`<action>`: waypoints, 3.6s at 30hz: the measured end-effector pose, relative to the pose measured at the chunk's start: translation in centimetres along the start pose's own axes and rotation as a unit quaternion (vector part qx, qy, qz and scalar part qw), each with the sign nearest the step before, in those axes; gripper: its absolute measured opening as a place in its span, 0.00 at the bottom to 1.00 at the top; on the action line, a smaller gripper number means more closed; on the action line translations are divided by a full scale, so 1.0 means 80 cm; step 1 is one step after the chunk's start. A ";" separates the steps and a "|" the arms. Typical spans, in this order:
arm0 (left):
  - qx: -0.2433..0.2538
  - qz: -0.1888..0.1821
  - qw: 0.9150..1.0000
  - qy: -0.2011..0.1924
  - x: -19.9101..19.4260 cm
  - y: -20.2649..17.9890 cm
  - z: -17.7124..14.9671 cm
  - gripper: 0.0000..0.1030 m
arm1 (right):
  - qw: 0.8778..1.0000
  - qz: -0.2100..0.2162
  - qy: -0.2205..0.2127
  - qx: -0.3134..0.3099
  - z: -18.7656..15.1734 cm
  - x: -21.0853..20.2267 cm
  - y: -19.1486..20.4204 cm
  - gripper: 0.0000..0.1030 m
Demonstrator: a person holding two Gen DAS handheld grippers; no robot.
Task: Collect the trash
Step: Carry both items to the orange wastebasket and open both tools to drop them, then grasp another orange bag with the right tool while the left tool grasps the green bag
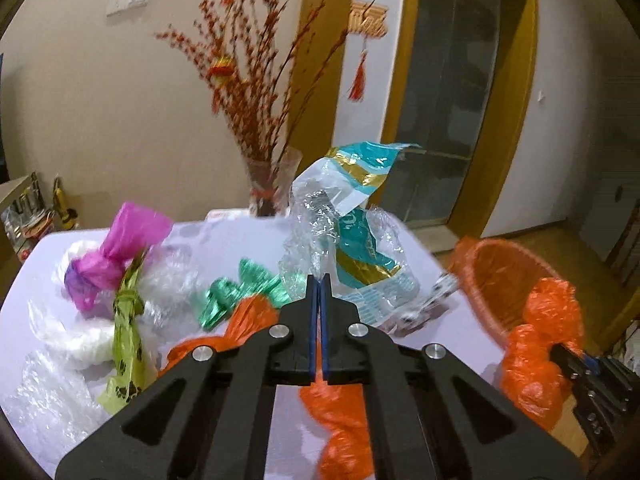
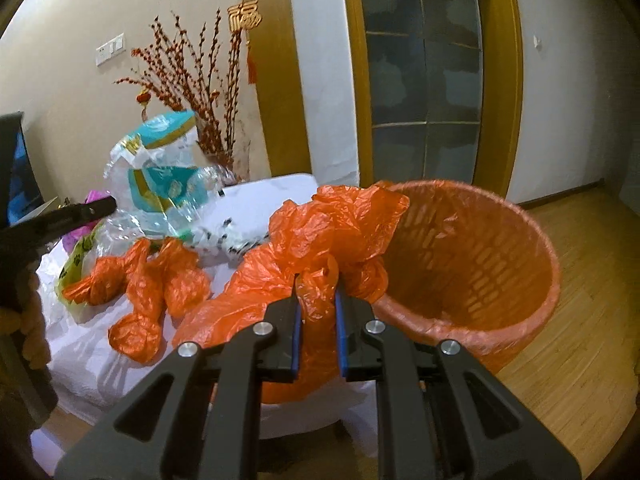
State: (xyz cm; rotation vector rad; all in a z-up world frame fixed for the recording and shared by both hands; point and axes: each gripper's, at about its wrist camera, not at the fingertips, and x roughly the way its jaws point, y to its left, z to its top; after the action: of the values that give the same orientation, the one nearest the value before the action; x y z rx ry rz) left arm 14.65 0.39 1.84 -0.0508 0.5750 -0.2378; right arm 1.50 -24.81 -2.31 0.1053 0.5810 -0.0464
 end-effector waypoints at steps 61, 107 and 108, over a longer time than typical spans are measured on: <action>0.044 -0.147 0.985 0.083 0.079 -0.194 -0.023 0.33 | 0.988 -0.121 -0.041 0.084 0.033 -0.003 -0.196 0.45; -0.063 0.147 0.987 -0.018 -0.090 0.140 -0.088 0.47 | 0.983 0.116 0.105 -0.100 -0.044 0.104 0.200 0.30; -0.063 0.145 0.987 -0.017 -0.089 0.140 -0.087 0.47 | 0.982 0.116 0.105 -0.101 -0.045 0.105 0.200 0.27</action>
State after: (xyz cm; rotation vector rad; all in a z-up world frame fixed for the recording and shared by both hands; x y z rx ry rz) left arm 7.43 13.11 -1.53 -0.0913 0.5559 0.0833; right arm 7.73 -8.65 -8.54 -0.0211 0.7772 0.2538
